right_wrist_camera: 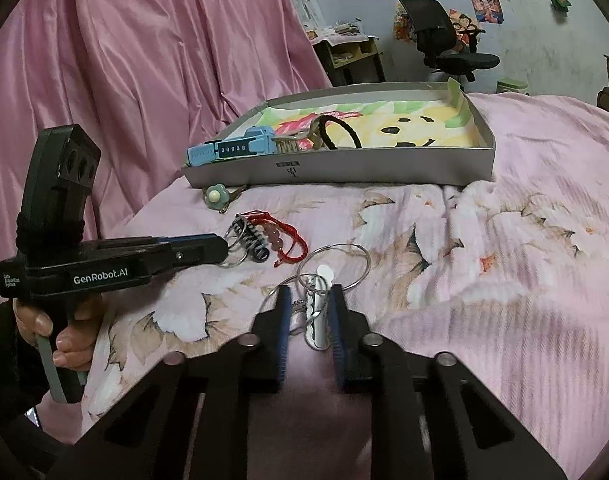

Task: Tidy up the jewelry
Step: 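Grasp the silver rings with the right tool while the left tool grasps another ring, then carry the rings over the tray and open both tools to drop them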

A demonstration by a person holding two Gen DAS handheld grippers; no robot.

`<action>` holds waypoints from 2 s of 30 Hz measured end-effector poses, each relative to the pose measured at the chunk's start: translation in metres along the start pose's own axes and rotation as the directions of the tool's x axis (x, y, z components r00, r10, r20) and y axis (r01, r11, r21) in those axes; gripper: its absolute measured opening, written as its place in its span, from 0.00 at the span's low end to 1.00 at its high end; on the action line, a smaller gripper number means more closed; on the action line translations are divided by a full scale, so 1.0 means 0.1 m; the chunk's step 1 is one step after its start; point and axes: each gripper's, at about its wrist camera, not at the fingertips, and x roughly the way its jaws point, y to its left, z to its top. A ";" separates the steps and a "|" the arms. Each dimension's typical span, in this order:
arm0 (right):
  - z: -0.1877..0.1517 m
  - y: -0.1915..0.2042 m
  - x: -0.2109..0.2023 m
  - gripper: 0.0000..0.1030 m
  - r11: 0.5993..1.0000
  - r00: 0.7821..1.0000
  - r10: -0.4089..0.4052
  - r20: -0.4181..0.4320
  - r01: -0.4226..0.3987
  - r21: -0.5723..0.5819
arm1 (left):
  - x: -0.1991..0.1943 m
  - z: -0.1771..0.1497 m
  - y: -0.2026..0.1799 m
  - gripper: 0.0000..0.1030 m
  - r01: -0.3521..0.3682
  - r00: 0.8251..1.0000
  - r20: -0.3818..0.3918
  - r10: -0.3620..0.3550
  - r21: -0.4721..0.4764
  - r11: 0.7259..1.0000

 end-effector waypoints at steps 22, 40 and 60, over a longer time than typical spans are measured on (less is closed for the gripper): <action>0.08 0.04 -0.39 0.03 1.000 0.986 0.008 0.169 -0.003 -0.026 | -0.48 0.10 -0.19 0.04 -0.029 0.992 0.127 0.028 0.012 0.999; 0.54 -0.05 -0.37 0.03 1.000 0.969 0.018 0.247 -0.023 0.019 | -0.50 0.65 -0.17 0.04 -0.069 0.979 0.191 0.068 -0.002 0.998; 2.14 -0.30 1.42 0.03 0.992 0.990 -0.010 0.137 -0.007 0.124 | 0.55 1.89 1.07 0.04 -0.259 0.958 0.094 0.272 -0.135 0.956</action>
